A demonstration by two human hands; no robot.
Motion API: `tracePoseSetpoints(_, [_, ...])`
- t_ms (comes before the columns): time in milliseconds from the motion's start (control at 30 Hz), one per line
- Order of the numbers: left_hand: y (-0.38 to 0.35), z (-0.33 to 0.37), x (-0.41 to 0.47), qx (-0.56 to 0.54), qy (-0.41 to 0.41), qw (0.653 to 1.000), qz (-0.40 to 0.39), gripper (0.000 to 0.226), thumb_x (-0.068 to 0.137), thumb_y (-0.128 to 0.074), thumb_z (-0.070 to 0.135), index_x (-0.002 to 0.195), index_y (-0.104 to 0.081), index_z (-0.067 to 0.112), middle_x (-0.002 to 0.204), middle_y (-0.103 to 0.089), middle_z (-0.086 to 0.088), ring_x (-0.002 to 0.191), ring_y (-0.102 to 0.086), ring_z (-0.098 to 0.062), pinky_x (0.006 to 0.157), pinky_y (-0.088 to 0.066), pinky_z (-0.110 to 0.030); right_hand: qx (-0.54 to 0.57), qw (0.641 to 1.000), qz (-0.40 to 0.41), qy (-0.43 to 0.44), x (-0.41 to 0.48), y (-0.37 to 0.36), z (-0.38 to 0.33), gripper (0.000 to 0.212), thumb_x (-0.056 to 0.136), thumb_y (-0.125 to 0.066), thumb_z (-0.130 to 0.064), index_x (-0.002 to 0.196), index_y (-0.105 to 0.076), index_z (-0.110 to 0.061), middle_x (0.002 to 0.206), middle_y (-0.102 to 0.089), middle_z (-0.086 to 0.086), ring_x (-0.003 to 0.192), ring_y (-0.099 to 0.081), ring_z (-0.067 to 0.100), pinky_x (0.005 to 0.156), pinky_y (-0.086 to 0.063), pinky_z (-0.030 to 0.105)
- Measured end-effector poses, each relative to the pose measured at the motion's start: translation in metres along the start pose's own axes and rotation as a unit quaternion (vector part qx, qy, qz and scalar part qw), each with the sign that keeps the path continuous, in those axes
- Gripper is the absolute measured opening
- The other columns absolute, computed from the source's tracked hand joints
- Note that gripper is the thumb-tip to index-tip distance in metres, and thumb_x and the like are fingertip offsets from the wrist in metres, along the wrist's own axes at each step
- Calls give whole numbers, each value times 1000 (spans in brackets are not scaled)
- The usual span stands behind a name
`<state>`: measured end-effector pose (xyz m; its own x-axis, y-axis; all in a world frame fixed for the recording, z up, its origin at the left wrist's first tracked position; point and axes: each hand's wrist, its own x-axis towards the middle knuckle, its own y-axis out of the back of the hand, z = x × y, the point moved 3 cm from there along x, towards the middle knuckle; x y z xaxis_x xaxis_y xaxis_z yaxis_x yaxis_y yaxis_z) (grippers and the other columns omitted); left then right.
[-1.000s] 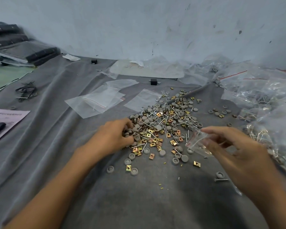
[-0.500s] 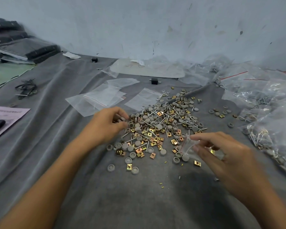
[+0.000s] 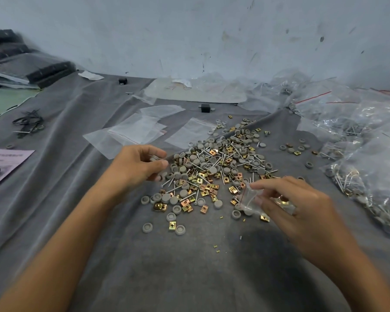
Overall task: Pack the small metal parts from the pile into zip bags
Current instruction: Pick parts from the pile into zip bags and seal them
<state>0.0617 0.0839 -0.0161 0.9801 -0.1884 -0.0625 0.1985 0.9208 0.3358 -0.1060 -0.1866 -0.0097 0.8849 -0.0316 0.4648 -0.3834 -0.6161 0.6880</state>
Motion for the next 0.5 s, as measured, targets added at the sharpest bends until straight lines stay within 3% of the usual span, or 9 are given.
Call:
tracePoseSetpoints(100, [-20, 12, -17, 7, -20, 999, -33, 13, 88, -76, 14, 100, -74, 18, 82, -69, -10, 64, -70, -16, 69, -59, -31, 0, 1000, 2, -2, 1, -1, -2, 29, 88, -74, -21, 110, -71, -39, 89, -63, -23, 93, -62, 6, 82, -48, 31])
tracePoseSetpoints(233, [-64, 28, -46, -69, -61, 985, -148, 13, 90, -74, 12, 101, -75, 19, 70, -68, 5, 69, -72, -12, 65, -55, -17, 3, 1000, -1, 3, 1, -6, -6, 28, 87, -77, -17, 110, -75, -32, 88, -65, -22, 95, -62, 7, 85, -48, 30])
tracePoseSetpoints(400, [-86, 34, -61, -126, -73, 972, -186, 14, 90, -73, 9, 102, -71, 17, 74, -72, 2, 73, -69, -16, 79, -62, -36, 21, 999, 21, 13, 1, -3, -9, 26, 87, -75, -21, 110, -75, -32, 93, -70, -19, 96, -64, 7, 85, -44, 18])
tracePoseSetpoints(500, [-89, 35, -64, -124, -89, 972, -178, 15, 89, -72, 6, 101, -69, 14, 67, -69, 8, 68, -66, -11, 80, -60, -41, 34, 998, 41, 18, 1, -2, -12, 28, 88, -66, -29, 114, -73, -36, 98, -70, -25, 99, -64, 3, 86, -44, 15])
